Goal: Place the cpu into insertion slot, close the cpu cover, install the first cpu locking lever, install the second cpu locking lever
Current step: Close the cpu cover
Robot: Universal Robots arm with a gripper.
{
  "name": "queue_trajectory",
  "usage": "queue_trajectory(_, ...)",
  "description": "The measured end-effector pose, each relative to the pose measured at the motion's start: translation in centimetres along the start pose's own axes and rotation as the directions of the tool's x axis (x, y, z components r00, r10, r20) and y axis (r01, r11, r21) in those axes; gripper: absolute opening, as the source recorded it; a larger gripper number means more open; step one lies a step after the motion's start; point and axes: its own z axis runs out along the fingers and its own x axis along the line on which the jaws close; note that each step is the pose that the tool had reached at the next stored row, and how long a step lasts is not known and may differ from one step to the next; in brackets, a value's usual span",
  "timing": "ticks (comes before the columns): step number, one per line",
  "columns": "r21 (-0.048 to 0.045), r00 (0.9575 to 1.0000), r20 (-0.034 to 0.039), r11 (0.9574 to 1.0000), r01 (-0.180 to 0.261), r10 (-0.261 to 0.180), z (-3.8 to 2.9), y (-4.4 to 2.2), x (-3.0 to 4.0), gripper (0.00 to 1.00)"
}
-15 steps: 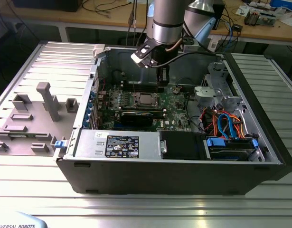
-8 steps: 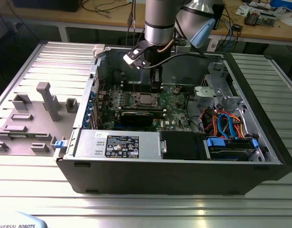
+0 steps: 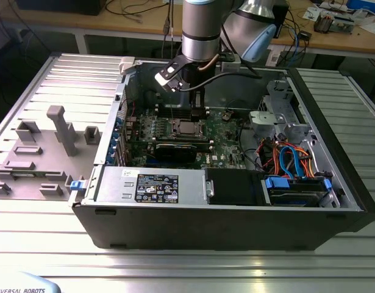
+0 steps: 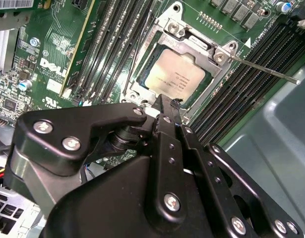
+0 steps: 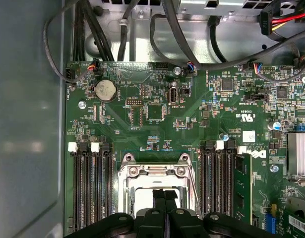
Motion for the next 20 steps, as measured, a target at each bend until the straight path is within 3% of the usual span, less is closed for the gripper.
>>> queue_trajectory(11, -0.0001, 1.0000, -0.0002, 1.0000, 0.000, 0.000, 0.06, -0.10, 0.00, 0.11)
queue_trajectory(20, 0.0000, 1.0000, -0.0001, 1.0000, 0.000, 0.000, 0.48, -0.99, -0.01, 0.11)
